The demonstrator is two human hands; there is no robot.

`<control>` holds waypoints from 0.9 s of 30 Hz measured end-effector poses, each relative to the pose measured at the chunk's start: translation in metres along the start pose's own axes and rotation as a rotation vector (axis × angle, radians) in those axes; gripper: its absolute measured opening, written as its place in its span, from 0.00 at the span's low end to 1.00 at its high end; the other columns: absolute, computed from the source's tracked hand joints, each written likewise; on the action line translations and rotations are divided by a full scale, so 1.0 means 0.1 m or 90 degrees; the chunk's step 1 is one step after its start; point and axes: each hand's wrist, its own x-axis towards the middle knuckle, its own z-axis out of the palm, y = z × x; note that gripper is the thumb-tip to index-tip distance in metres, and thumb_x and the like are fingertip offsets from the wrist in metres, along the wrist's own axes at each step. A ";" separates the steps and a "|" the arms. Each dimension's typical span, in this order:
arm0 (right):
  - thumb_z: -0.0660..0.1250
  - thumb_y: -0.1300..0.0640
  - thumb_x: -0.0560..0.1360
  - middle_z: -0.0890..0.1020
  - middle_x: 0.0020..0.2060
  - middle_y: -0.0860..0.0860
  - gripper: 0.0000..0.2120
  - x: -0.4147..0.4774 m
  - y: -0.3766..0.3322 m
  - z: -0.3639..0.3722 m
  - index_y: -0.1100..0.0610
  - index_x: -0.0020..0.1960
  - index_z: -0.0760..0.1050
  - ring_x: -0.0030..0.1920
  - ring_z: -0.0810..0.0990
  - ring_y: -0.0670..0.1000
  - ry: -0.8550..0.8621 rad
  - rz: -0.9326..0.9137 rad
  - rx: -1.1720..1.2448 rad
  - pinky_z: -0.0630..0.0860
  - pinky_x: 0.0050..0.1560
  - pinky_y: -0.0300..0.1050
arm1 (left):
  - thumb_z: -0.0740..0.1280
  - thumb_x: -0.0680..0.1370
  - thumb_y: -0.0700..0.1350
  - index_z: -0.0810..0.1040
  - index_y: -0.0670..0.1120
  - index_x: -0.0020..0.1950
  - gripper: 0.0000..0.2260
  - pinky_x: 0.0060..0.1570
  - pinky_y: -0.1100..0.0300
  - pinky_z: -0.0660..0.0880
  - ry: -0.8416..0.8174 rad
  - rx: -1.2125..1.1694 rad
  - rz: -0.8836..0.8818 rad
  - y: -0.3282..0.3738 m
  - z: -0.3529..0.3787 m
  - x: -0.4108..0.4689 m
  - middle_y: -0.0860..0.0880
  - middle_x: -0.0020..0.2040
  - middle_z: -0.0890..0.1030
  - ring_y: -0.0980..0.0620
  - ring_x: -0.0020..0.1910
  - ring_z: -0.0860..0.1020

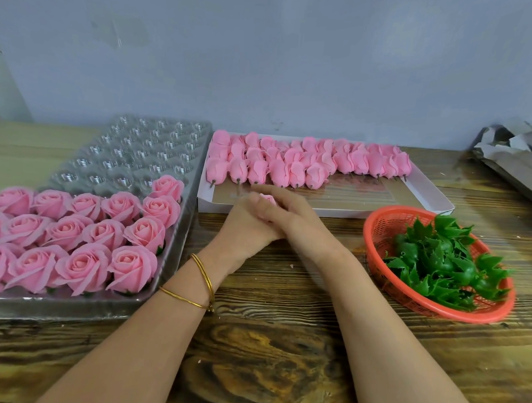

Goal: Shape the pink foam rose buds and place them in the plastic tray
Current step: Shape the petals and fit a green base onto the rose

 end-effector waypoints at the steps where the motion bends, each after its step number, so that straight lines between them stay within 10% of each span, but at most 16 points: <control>1: 0.68 0.44 0.72 0.83 0.57 0.53 0.21 0.00 -0.01 -0.02 0.54 0.61 0.80 0.61 0.80 0.51 0.014 -0.004 0.067 0.71 0.69 0.54 | 0.72 0.69 0.28 0.81 0.48 0.51 0.17 0.32 0.70 0.73 -0.018 -0.021 0.016 0.02 0.00 0.00 0.54 0.33 0.79 0.62 0.32 0.79; 4: 0.71 0.47 0.73 0.85 0.49 0.54 0.13 0.03 -0.05 -0.07 0.56 0.50 0.83 0.54 0.83 0.52 0.051 -0.022 0.260 0.78 0.59 0.49 | 0.68 0.67 0.24 0.79 0.50 0.32 0.20 0.24 0.68 0.66 -0.085 -0.079 0.007 0.01 0.00 0.02 0.54 0.25 0.74 0.58 0.24 0.72; 13: 0.68 0.55 0.72 0.86 0.42 0.55 0.12 -0.02 -0.07 -0.07 0.65 0.42 0.82 0.47 0.84 0.48 -0.049 -0.058 0.249 0.79 0.49 0.40 | 0.64 0.69 0.22 0.72 0.41 0.52 0.19 0.23 0.66 0.61 -0.217 -0.116 -0.076 0.05 0.00 -0.02 0.47 0.29 0.67 0.55 0.25 0.66; 20: 0.73 0.53 0.67 0.86 0.48 0.56 0.05 -0.02 -0.08 -0.05 0.53 0.40 0.85 0.53 0.83 0.53 -0.081 -0.050 0.200 0.79 0.56 0.45 | 0.61 0.70 0.20 0.70 0.41 0.33 0.16 0.22 0.68 0.59 -0.224 -0.131 -0.099 0.11 0.00 -0.05 0.49 0.24 0.66 0.59 0.22 0.65; 27: 0.75 0.59 0.68 0.86 0.49 0.53 0.03 -0.02 -0.06 -0.04 0.55 0.42 0.84 0.54 0.82 0.51 -0.109 -0.035 0.215 0.79 0.56 0.44 | 0.60 0.71 0.21 0.70 0.43 0.35 0.17 0.23 0.69 0.63 -0.219 -0.156 -0.110 0.09 -0.02 -0.04 0.53 0.24 0.70 0.60 0.23 0.69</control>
